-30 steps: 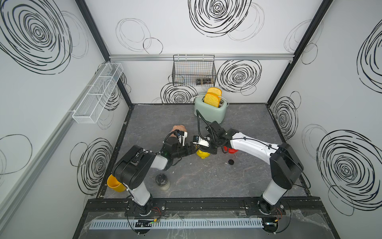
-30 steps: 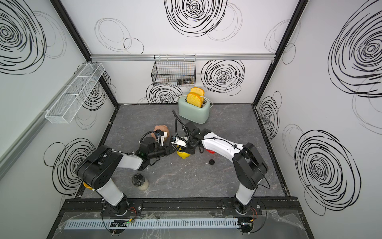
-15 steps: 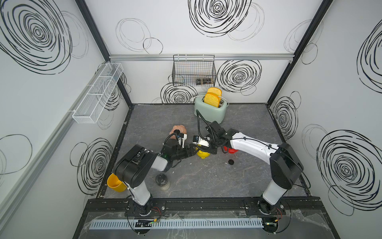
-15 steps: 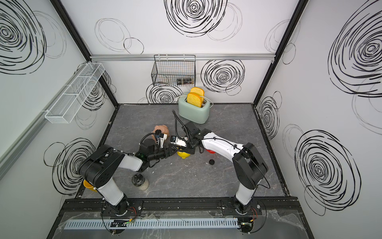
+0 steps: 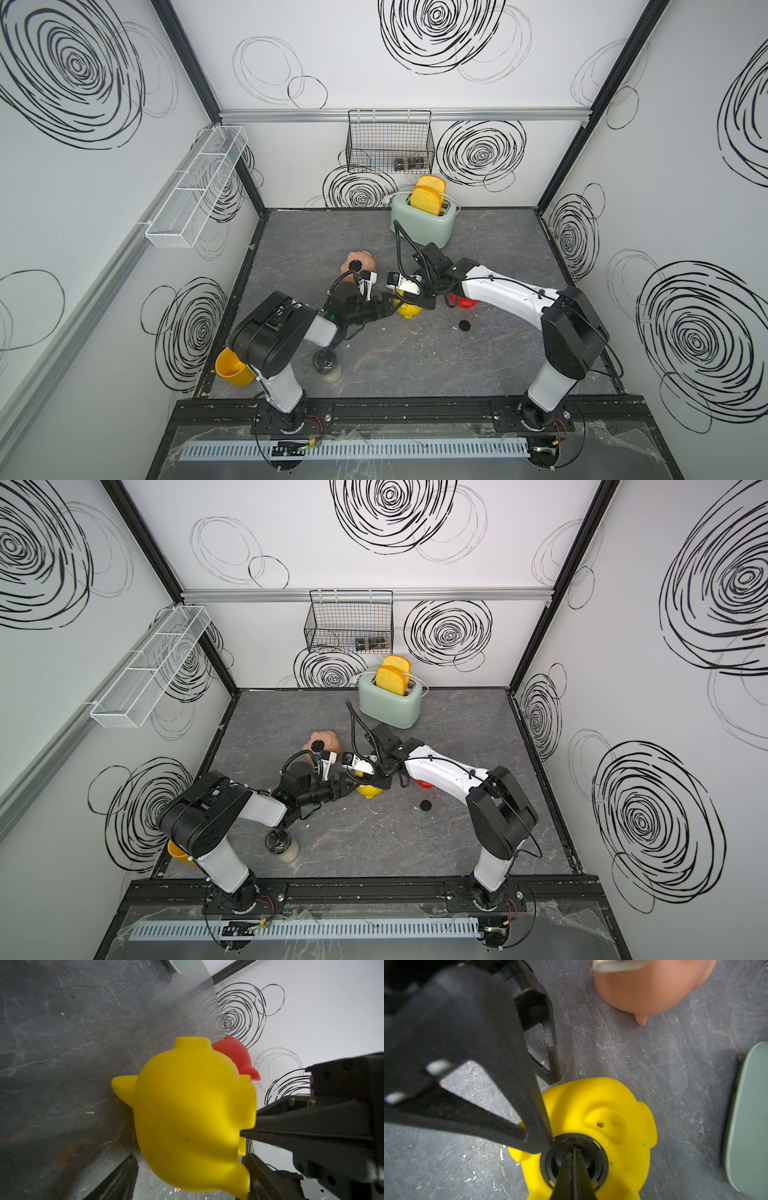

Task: Close piggy banks
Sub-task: Hold the piggy bank at the center of the board.

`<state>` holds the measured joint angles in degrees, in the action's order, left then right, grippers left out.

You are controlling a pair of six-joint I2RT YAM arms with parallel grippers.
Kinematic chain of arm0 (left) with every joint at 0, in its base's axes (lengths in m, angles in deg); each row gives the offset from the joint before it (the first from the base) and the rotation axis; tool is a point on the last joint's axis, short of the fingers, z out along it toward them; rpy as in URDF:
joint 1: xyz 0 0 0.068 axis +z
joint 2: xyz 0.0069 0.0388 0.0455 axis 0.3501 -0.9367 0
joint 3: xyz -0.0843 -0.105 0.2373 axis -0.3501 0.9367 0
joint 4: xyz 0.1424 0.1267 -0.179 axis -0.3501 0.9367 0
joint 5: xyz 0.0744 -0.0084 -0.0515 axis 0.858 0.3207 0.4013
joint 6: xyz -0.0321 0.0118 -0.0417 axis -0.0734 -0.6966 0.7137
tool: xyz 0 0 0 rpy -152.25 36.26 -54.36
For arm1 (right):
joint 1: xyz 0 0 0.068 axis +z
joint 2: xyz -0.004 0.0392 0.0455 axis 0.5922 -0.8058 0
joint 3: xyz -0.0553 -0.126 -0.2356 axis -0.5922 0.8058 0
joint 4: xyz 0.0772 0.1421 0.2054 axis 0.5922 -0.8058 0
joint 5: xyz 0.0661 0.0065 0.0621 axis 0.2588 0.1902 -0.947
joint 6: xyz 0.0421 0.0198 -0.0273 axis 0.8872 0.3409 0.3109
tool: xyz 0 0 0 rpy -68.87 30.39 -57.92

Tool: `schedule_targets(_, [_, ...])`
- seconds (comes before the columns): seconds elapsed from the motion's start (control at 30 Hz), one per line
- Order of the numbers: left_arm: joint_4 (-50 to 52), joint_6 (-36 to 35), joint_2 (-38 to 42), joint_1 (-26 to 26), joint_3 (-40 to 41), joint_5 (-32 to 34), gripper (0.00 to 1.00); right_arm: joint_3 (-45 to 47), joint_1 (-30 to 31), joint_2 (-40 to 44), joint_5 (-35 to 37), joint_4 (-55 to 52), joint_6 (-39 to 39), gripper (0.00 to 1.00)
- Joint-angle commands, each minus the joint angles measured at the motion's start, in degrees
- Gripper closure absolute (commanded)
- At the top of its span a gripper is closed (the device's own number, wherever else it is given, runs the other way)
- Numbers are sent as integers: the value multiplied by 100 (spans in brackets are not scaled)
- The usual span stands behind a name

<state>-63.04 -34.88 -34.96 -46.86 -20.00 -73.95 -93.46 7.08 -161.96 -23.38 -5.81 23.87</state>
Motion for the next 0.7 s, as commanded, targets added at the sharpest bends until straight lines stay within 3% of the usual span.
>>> schedule_targets(0.0, [-401, 46, -138, -26, 48, -84, 16, 71, 11, -279, 25, -477, -20, 100])
schedule_targets(0.67, [-454, 31, -236, 9, 112, -95, 24, 91, 89, -394, 400, -425, 595, 100])
